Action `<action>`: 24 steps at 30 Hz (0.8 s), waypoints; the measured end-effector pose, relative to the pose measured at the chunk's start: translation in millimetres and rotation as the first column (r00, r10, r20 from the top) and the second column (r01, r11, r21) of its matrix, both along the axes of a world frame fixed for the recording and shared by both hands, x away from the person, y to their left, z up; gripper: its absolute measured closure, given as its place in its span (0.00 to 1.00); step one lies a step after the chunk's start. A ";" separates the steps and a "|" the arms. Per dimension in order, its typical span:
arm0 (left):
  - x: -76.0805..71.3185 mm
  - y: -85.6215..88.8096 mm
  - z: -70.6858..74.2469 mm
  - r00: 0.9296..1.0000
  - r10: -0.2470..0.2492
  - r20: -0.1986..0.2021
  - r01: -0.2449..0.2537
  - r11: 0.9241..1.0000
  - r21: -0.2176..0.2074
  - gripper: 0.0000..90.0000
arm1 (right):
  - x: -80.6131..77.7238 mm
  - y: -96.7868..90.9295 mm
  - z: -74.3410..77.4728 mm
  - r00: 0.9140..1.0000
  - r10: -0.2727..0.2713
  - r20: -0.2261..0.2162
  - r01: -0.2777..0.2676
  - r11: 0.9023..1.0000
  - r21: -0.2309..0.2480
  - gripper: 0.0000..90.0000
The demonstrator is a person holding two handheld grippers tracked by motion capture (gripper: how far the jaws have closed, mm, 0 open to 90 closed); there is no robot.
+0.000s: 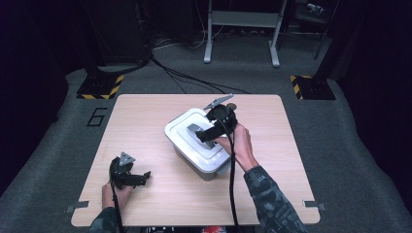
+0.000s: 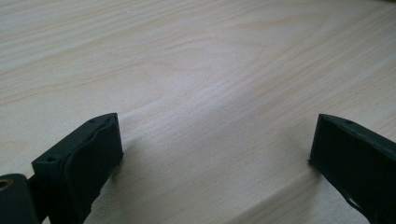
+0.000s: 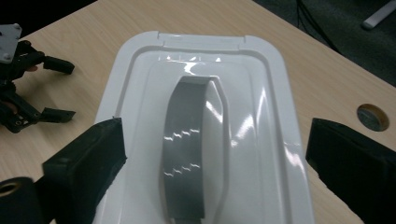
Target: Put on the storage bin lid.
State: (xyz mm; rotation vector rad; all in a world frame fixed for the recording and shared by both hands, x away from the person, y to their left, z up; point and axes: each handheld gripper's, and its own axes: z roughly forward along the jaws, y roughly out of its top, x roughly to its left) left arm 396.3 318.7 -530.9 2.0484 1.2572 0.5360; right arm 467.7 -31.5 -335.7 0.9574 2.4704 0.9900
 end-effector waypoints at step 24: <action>0.0 0.0 0.0 1.000 0.000 0.000 0.000 1.000 0.000 0.02 | -11.5 -143.7 -18.6 0.968 -0.251 0.006 0.250 0.965 0.082 0.00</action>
